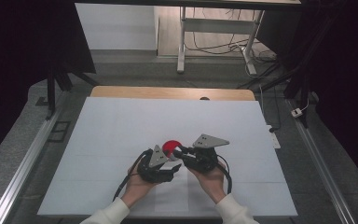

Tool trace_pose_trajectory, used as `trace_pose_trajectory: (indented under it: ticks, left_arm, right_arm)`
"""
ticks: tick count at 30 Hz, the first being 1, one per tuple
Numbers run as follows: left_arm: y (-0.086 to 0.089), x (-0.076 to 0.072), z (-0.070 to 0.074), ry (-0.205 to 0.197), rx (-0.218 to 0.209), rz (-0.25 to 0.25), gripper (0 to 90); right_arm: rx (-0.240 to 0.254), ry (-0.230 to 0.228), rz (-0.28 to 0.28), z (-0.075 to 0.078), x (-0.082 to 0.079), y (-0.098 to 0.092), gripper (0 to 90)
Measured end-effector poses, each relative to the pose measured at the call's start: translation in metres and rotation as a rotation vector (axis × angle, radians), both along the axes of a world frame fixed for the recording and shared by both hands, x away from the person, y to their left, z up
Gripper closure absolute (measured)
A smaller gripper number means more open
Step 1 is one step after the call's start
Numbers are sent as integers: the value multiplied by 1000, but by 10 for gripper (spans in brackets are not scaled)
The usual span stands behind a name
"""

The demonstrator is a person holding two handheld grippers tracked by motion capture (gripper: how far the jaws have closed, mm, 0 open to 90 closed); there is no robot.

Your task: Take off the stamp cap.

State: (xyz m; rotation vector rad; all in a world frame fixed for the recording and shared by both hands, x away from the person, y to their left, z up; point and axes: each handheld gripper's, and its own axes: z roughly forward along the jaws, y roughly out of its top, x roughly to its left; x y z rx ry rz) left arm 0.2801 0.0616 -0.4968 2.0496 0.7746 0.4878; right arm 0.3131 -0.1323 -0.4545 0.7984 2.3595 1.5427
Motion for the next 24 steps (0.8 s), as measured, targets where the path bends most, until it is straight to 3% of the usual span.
trace_pose_trajectory:
  ticks: [8, 24]
  left_arm:
    - [-1, -2, 0, -45, 26, 6, 482]
    - [-3, -1, -3, -42, 41, 13, 581]
  right_arm:
    - [17, 19, -1, -2, 1, -1, 748]
    - [30, 22, -1, -1, 1, -1, 749]
